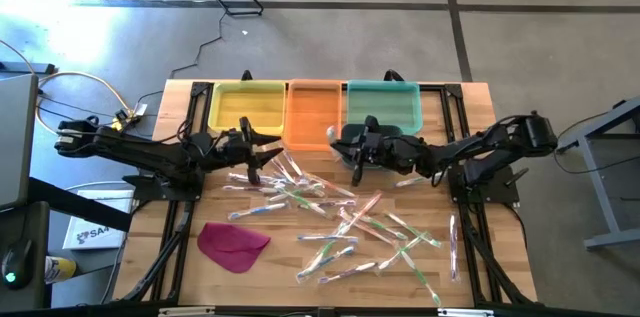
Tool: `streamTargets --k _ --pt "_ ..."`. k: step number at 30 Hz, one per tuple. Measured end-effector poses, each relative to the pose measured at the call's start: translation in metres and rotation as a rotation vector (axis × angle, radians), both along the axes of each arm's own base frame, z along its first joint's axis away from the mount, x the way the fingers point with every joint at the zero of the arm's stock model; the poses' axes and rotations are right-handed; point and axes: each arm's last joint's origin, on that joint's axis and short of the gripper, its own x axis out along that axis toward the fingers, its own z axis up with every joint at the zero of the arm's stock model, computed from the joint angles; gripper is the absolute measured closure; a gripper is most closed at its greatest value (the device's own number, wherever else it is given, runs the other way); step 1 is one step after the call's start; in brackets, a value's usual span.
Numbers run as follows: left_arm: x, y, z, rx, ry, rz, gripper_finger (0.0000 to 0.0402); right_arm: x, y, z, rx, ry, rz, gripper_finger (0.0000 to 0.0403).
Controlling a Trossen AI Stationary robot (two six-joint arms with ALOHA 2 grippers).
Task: Pick & Place Toothbrushes
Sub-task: Put the green toothbrush into the orange bin
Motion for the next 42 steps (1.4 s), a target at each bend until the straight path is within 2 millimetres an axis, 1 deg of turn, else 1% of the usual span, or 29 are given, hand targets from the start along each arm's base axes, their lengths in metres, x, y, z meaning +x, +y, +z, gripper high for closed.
streamTargets --k 5,12,15,22,26,30,35,42 --pt "0.009 -0.001 -0.002 -0.008 0.006 -0.020 0.0257 0.000 0.000 0.000 -0.001 0.001 0.000 0.0393" --pt "0.027 -0.003 0.005 -0.012 0.010 -0.056 0.0257 0.000 0.000 -0.001 0.000 0.009 0.008 0.0392" --pt "0.034 0.004 0.005 -0.008 0.025 -0.051 0.0257 0.000 0.001 -0.001 0.000 0.008 0.032 0.0392" --pt "0.046 0.023 0.005 -0.041 -0.011 -0.165 0.0257 0.000 0.006 -0.001 0.003 0.008 0.048 0.0393" --pt "0.051 0.025 0.007 -0.015 -0.073 -0.231 0.0257 0.000 0.006 -0.002 0.007 0.015 0.048 0.0392" --pt "0.057 0.026 0.004 -0.008 -0.088 -0.236 0.0257 0.000 0.005 -0.002 0.007 0.017 0.045 0.0392" --pt "0.074 0.028 0.009 -0.008 -0.081 -0.240 0.0257 0.000 0.005 -0.002 0.007 0.021 0.045 0.0392" --pt "0.100 0.028 0.018 0.015 -0.055 -0.313 0.0257 0.000 0.006 -0.004 0.030 0.034 0.044 0.0392"
